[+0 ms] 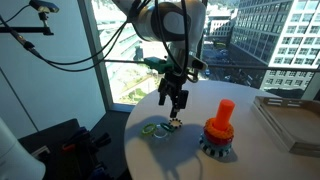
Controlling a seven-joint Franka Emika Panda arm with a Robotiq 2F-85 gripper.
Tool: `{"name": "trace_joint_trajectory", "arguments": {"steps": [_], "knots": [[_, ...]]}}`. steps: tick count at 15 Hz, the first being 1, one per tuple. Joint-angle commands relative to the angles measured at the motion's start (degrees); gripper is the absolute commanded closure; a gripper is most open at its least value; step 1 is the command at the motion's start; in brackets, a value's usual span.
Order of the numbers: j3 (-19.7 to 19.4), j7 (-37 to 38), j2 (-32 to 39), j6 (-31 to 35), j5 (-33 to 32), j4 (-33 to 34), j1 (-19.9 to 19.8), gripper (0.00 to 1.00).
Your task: Put the dark green ring around the orange rod
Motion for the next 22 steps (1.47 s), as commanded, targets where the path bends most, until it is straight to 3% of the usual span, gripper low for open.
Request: {"name": "trace_joint_trajectory", "arguments": {"steps": [1, 22], "knots": [[-0.2, 0.9, 2.8, -1.2, -0.2, 2.4, -0.6, 0.0], [1.7, 0.3, 12.8, 4.0, 2.2, 5.4, -0.1, 0.0]]}}
